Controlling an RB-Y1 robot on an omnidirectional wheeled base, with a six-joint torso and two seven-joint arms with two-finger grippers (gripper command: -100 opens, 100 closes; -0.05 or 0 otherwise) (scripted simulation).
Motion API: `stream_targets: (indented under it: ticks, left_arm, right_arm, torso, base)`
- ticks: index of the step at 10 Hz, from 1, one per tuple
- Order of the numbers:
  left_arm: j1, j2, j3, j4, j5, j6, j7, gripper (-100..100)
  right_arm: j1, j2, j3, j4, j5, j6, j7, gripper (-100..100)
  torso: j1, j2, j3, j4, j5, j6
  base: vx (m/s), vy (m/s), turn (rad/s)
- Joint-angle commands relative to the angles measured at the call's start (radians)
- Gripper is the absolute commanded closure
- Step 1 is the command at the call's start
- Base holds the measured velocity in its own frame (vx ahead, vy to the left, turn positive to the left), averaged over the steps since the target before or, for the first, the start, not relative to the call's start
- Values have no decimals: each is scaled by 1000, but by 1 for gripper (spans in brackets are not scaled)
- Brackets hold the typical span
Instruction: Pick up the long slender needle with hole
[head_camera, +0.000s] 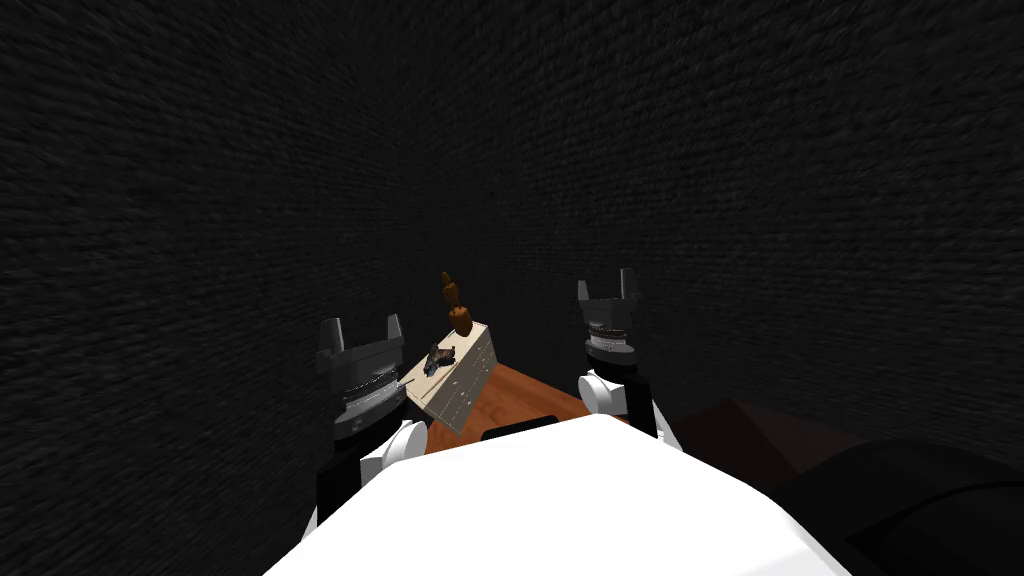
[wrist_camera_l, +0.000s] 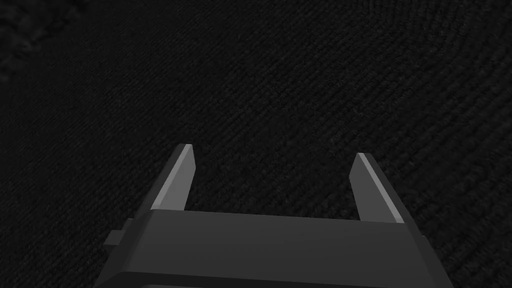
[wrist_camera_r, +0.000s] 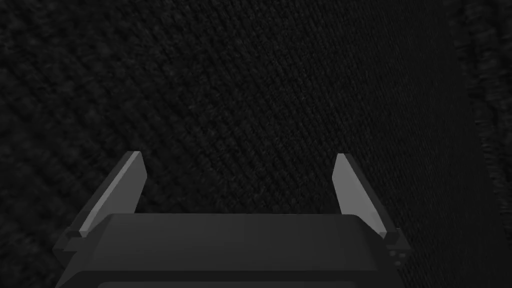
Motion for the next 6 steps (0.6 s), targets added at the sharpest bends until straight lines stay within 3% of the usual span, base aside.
stream_targets:
  ticks: [1,6]
  left_arm:
    - [-10,31,2,14,2,13,5,-100]
    - [-84,130,18,120,16,119,42,-100]
  right_arm:
    - [0,0,0,0,0,0,0,0]
    - [0,0,0,0,0,0,0,0]
  torso:
    - [0,0,0,0,0,0]
    - [1,1,1,0,0,0]
  base:
    - [-5,5,30]
    - [-21,12,63]
